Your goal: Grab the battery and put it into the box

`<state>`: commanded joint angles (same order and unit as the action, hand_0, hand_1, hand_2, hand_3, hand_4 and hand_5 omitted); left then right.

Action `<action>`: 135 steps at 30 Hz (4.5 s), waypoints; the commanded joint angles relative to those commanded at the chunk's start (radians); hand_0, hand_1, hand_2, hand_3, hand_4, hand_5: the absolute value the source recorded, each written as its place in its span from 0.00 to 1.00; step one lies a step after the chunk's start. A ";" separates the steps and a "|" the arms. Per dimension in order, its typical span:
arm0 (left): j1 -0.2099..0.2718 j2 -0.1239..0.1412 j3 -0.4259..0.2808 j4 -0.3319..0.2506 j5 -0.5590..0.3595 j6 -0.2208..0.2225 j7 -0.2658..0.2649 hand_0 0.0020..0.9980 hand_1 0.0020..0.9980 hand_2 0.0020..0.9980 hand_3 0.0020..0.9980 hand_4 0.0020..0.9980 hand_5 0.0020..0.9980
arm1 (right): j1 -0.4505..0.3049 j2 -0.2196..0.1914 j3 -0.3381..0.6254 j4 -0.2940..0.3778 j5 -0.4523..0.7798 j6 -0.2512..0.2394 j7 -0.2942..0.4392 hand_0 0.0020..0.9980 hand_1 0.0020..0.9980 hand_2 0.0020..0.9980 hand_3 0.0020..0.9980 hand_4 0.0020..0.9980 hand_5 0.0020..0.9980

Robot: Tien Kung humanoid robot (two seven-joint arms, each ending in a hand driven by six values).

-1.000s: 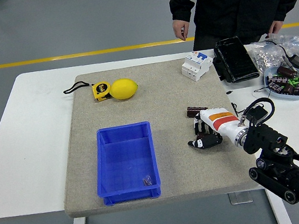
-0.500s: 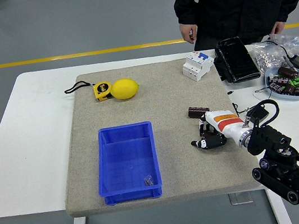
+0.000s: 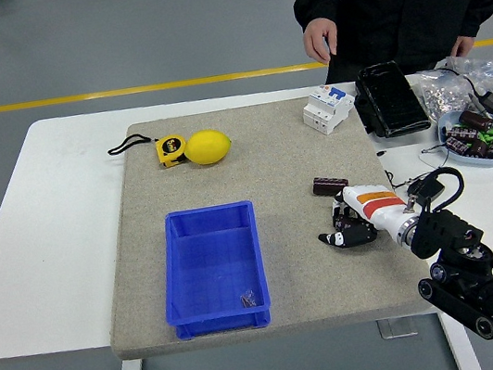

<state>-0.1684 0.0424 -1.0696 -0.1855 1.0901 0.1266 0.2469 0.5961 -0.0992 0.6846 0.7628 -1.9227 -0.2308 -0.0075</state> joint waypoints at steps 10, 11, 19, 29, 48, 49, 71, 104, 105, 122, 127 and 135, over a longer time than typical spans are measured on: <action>0.004 0.001 -0.005 -0.001 0.006 -0.002 0.002 0.72 0.68 0.68 0.59 0.63 0.54 | 0.001 -0.003 0.005 0.022 0.001 -0.012 0.004 0.00 0.08 0.21 0.32 0.93 0.31; 0.003 0.001 -0.004 -0.001 0.006 -0.002 0.002 0.72 0.68 0.68 0.59 0.63 0.54 | 0.002 -0.004 0.006 0.025 0.001 -0.013 0.004 0.00 0.08 0.21 0.32 0.93 0.31; -0.001 0.002 0.002 0.000 -0.002 -0.003 0.000 0.72 0.68 0.68 0.59 0.63 0.54 | 0.004 -0.011 0.016 0.034 0.006 -0.020 0.008 0.00 0.06 0.21 0.32 0.93 0.31; -0.002 0.001 0.002 0.001 -0.007 -0.001 -0.001 0.72 0.68 0.68 0.59 0.63 0.54 | 0.001 -0.020 0.031 0.045 0.002 0.001 0.015 0.00 0.08 0.22 0.34 0.93 0.30; -0.005 0.005 -0.006 0.003 0.001 -0.001 -0.004 0.72 0.68 0.68 0.59 0.63 0.54 | 0.016 -0.094 0.085 0.260 -0.017 0.225 -0.087 0.34 0.49 0.60 0.72 1.00 0.59; -0.005 0.005 -0.007 0.003 0.002 -0.001 -0.003 0.72 0.68 0.68 0.59 0.63 0.54 | 0.013 -0.099 0.090 0.272 -0.027 0.235 -0.089 0.34 0.49 0.60 0.72 1.00 0.59; 0.002 0.007 -0.014 0.002 0.011 -0.001 0.001 0.72 0.68 0.68 0.59 0.63 0.54 | 0.086 -0.331 -0.104 0.424 -0.328 0.174 0.076 0.67 0.69 0.77 0.88 1.00 0.31; -0.005 0.003 0.020 0.000 -0.025 -0.001 -0.002 0.72 0.68 0.68 0.59 0.63 0.54 | 0.279 -0.350 -0.465 0.329 -0.346 0.071 0.119 0.63 0.63 0.71 0.80 0.99 0.29; -0.004 0.002 0.021 0.000 -0.026 -0.001 -0.002 0.72 0.68 0.68 0.59 0.63 0.54 | 0.279 -0.348 -0.469 0.324 -0.346 0.068 0.118 0.63 0.63 0.71 0.80 0.99 0.29; -0.005 -0.001 0.032 0.000 -0.036 -0.002 -0.004 0.72 0.68 0.68 0.59 0.63 0.54 | 0.275 -0.340 -0.490 0.282 -0.340 0.016 0.118 0.52 0.53 0.59 0.59 0.84 0.25; -0.005 -0.002 0.031 0.000 -0.035 -0.002 -0.005 0.72 0.68 0.68 0.59 0.63 0.54 | 0.274 -0.340 -0.491 0.282 -0.339 0.005 0.115 0.49 0.50 0.56 0.56 0.80 0.24; -0.005 -0.003 0.033 0.000 -0.036 -0.003 -0.005 0.72 0.68 0.68 0.59 0.64 0.54 | 0.272 -0.337 -0.491 0.279 -0.329 -0.001 0.114 0.46 0.49 0.55 0.55 0.79 0.23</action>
<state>-0.1734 0.0397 -1.0366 -0.1851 1.0546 0.1235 0.2415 0.8681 -0.4365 0.1932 1.0423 -2.2513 -0.2316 0.1070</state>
